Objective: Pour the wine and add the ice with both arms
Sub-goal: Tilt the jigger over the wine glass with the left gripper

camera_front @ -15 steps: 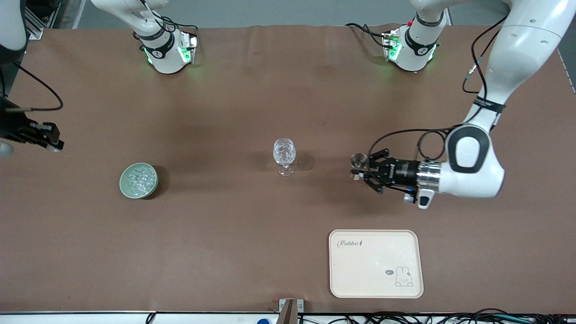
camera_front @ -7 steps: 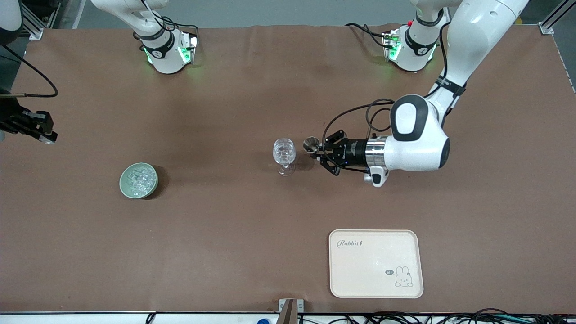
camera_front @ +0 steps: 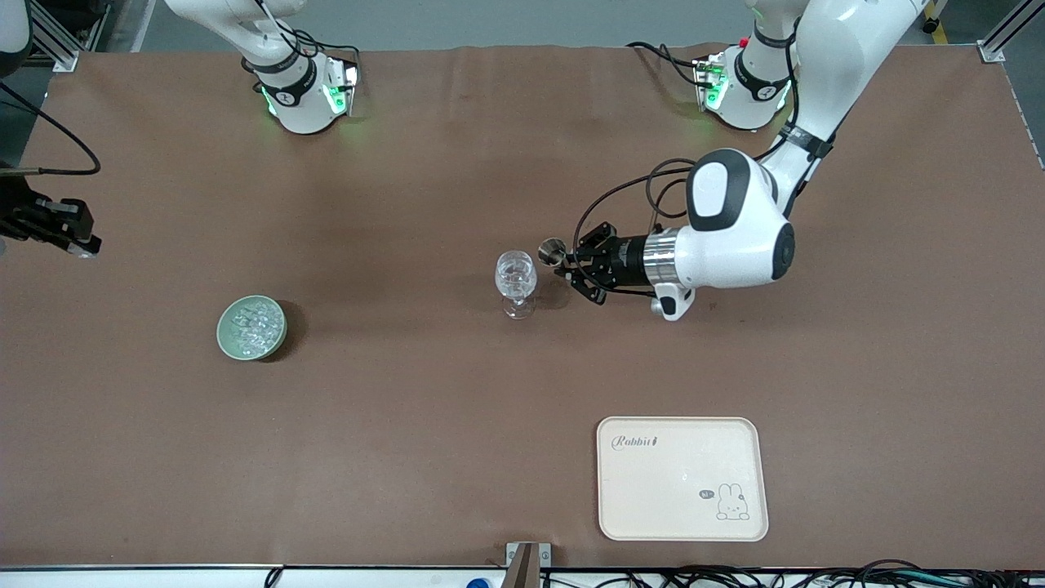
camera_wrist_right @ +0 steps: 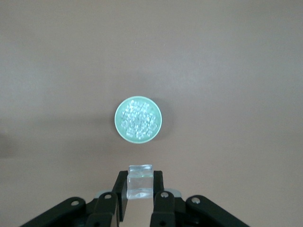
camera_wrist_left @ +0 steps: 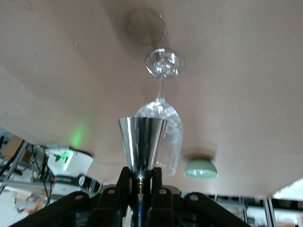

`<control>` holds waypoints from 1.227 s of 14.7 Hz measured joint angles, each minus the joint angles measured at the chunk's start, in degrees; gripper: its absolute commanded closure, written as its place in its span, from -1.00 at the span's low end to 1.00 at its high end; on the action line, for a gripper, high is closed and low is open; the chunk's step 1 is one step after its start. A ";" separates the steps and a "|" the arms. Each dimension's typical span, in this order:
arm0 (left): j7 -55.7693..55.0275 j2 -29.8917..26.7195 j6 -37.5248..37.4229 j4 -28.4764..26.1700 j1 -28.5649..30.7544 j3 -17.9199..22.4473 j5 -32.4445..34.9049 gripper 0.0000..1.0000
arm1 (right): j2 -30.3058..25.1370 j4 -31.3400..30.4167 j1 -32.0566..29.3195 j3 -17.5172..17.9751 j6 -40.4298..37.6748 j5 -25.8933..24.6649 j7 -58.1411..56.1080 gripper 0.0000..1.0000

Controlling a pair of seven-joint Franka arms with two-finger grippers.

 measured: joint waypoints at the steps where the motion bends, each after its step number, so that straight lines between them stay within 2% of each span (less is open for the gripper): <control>1: -2.08 -0.15 0.21 0.01 -0.54 0.02 2.19 0.99 | 0.00 0.00 -0.01 -0.01 -0.33 0.00 0.00 0.73; 9: -20.22 -0.35 1.61 2.44 -5.20 0.03 18.62 0.99 | 0.02 0.00 -0.04 -0.03 -0.53 0.00 0.00 0.72; 13: -22.26 -0.33 1.61 3.04 -5.92 0.10 20.48 0.99 | 0.03 0.00 -0.04 -0.03 -0.54 0.00 0.00 0.72; 18: -29.32 -0.11 1.61 3.53 -7.06 0.12 27.69 0.99 | 0.08 0.00 -0.01 -0.02 -0.54 0.00 0.00 0.72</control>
